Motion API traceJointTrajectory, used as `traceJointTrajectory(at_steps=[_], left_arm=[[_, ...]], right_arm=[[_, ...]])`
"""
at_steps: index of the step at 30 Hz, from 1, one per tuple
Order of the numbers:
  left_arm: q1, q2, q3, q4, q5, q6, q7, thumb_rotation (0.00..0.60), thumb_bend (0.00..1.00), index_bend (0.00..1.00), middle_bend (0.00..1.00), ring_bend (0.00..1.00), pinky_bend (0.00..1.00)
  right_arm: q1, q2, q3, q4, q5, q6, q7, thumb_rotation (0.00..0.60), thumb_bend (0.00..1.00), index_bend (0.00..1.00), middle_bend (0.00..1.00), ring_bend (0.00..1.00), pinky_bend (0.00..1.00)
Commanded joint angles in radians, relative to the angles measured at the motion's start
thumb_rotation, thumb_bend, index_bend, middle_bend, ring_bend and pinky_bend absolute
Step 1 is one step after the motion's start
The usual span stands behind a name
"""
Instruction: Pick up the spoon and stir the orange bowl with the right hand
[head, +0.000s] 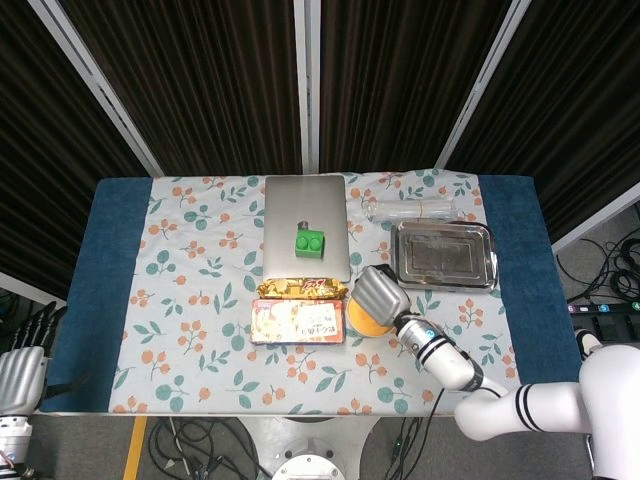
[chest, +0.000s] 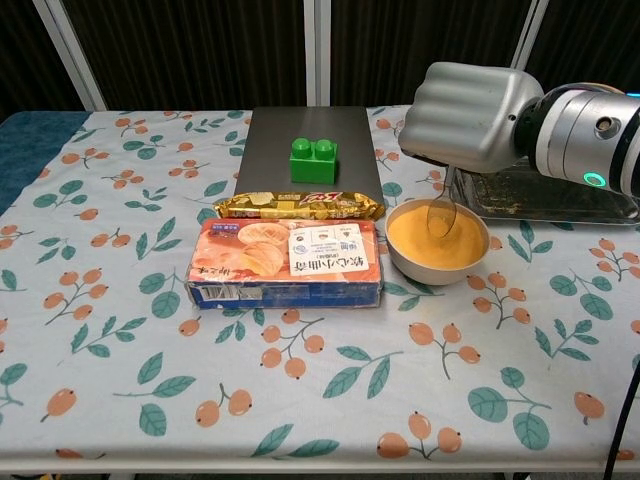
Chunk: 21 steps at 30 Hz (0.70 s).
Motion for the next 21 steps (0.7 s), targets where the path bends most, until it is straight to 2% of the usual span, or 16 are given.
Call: traceJointTrajectory(at_steps=[1, 6, 10, 16, 21], left_arm=[[0.002, 0.000, 0.001, 0.001, -0.001, 0.001, -0.002, 0.600, 0.11, 0.11, 0.08, 0.03, 0.07], [0.002, -0.002, 0.004, 0.003, 0.000, -0.003, -0.003, 0.600, 0.11, 0.11, 0.08, 0.03, 0.07], [0.005, -0.004, 0.005, 0.007, -0.003, -0.003, -0.006, 0.600, 0.11, 0.11, 0.08, 0.03, 0.07], [0.005, -0.008, 0.005, 0.013, -0.003, -0.005, -0.011, 0.600, 0.11, 0.11, 0.08, 0.03, 0.07], [0.006, -0.010, 0.005, 0.016, 0.000, -0.001, -0.014, 0.600, 0.11, 0.11, 0.08, 0.03, 0.07]], right_arm=[[0.002, -0.008, 0.004, 0.002, -0.003, -0.006, -0.003, 0.600, 0.52, 0.72, 0.96, 0.92, 1.00], [0.010, -0.057, -0.001, 0.039, 0.005, -0.033, -0.034, 0.600, 0.52, 0.72, 0.96, 0.92, 1.00], [0.018, -0.089, -0.027, 0.086, -0.001, -0.047, -0.095, 0.600, 0.52, 0.72, 0.96, 0.92, 1.00], [0.016, -0.078, -0.039, 0.114, 0.016, -0.040, -0.145, 0.600, 0.53, 0.73, 0.96, 0.92, 1.00], [0.023, -0.047, -0.042, 0.108, -0.011, -0.025, -0.173, 0.600, 0.53, 0.74, 0.96, 0.92, 1.00]])
